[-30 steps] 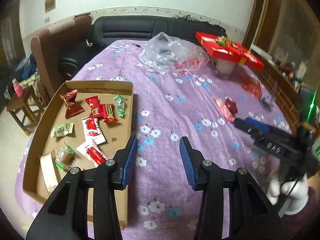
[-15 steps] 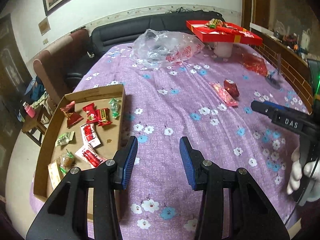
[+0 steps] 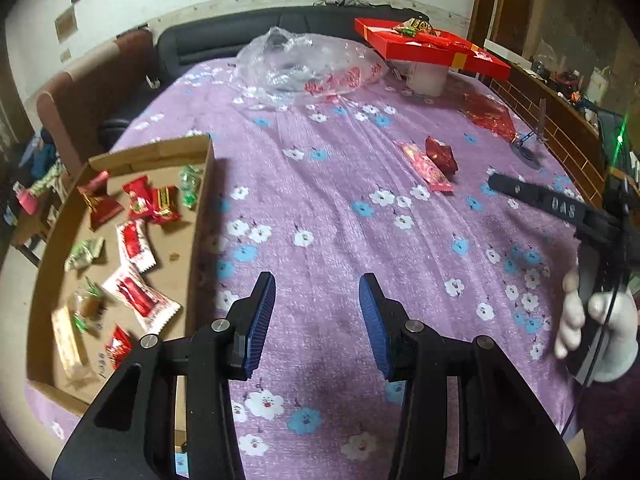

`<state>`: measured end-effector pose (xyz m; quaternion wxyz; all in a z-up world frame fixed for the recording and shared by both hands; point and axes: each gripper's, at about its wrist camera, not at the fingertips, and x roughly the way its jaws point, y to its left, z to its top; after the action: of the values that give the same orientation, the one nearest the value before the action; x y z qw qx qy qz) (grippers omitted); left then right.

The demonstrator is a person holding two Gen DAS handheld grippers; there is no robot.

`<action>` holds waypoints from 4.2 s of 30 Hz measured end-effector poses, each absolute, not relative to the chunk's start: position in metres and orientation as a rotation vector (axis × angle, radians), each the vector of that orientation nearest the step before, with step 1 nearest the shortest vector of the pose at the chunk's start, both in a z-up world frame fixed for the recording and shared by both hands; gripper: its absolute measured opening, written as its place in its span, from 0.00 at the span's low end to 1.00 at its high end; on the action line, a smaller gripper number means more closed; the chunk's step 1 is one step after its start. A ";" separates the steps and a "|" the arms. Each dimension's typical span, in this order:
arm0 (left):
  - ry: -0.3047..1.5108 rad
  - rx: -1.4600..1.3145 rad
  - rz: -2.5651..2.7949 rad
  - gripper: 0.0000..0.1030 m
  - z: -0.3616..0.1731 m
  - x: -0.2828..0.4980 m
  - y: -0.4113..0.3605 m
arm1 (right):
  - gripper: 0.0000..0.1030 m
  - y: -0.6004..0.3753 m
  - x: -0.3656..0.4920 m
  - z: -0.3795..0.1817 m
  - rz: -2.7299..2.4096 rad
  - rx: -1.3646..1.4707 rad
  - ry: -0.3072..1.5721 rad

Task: Organize snacks
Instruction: 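Move both tools toward the pink candy and dark red foil candy, then grasp the dark red foil candy with the right tool, then grasp the pink My Melody candy with the left tool while the right tool holds the foil candy, then carry the pink candy and dark red foil candy over the cardboard tray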

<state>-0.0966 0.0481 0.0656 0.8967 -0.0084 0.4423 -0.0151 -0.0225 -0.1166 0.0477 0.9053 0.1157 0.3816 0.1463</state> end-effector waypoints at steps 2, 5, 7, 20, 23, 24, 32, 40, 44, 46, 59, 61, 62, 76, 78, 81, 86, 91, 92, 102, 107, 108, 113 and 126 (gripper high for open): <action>0.923 -0.034 -0.041 0.41 0.064 -0.096 0.050 | 0.52 -0.122 -0.012 0.049 0.296 0.275 0.789; 0.932 -0.057 -0.051 0.41 0.061 -0.096 0.052 | 0.52 -0.123 0.007 0.050 0.307 0.320 0.796; 0.932 -0.068 -0.055 0.41 0.062 -0.096 0.055 | 0.54 -0.122 0.022 0.050 0.324 0.358 0.807; 0.949 -0.098 -0.068 0.41 0.058 -0.095 0.062 | 0.62 -0.086 0.087 0.023 0.296 0.397 0.953; 0.956 -0.104 -0.079 0.41 0.057 -0.094 0.061 | 0.54 -0.082 0.085 0.015 0.299 0.374 0.979; 0.959 -0.109 -0.084 0.41 0.056 -0.094 0.061 | 0.50 -0.082 0.083 0.017 0.295 0.343 0.969; 0.992 -0.162 -0.139 0.41 0.052 -0.087 0.060 | 0.35 -0.100 0.047 0.024 0.293 0.286 0.916; 0.998 -0.226 -0.292 0.41 0.059 -0.058 0.039 | 0.43 -0.138 0.024 0.022 0.137 0.235 0.857; 1.005 -0.191 -0.327 0.41 0.066 -0.032 0.016 | 0.51 -0.159 0.017 0.021 0.163 0.333 0.796; 1.026 -0.215 -0.353 0.41 0.065 -0.013 0.007 | 0.51 -0.167 0.014 0.021 0.166 0.376 0.782; 1.036 -0.177 -0.382 0.40 0.046 0.084 -0.047 | 0.51 -0.186 0.014 0.021 0.188 0.507 0.785; 1.048 -0.158 -0.368 0.40 0.041 0.095 -0.053 | 0.51 -0.186 0.015 0.021 0.198 0.520 0.790; 1.053 -0.153 -0.360 0.40 0.039 0.099 -0.055 | 0.51 -0.187 0.015 0.021 0.202 0.525 0.792; 1.060 0.044 -0.282 0.40 0.012 0.105 -0.082 | 0.51 -0.195 0.009 0.021 0.149 0.552 0.823; 1.045 0.090 -0.296 0.29 0.010 0.098 -0.089 | 0.51 -0.198 0.010 0.020 0.142 0.562 0.826; 1.041 0.108 -0.333 0.22 0.010 0.090 -0.095 | 0.51 -0.199 0.012 0.018 0.153 0.572 0.846; 1.013 0.074 -0.363 0.22 0.019 0.073 -0.090 | 0.52 -0.194 0.014 0.012 0.170 0.575 0.882; 0.977 -0.020 -0.397 0.22 0.040 0.052 -0.068 | 0.65 -0.189 0.013 0.012 0.179 0.586 0.864; 0.970 -0.031 -0.401 0.22 0.045 0.049 -0.065 | 0.66 -0.188 0.012 0.012 0.193 0.594 0.856; 0.898 -0.107 -0.373 0.22 0.070 -0.015 -0.022 | 0.75 -0.148 0.014 0.014 0.235 0.404 0.844; 0.857 -0.106 -0.283 0.22 0.071 -0.041 0.005 | 0.44 -0.122 0.012 0.014 0.282 0.259 0.848; 0.857 -0.120 -0.276 0.22 0.071 -0.044 0.012 | 0.44 -0.121 0.012 0.013 0.289 0.256 0.848; 0.846 -0.185 -0.236 0.22 0.070 -0.063 0.042 | 0.40 -0.127 0.008 0.014 0.289 0.288 0.816; 0.796 -0.208 -0.142 0.22 0.082 -0.105 0.089 | 0.40 -0.135 0.001 0.017 0.237 0.285 0.819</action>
<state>-0.1048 0.0892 0.0818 0.9142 -0.1012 0.3864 -0.0687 0.0008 -0.1345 0.0174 0.9006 0.1379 0.3959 0.1148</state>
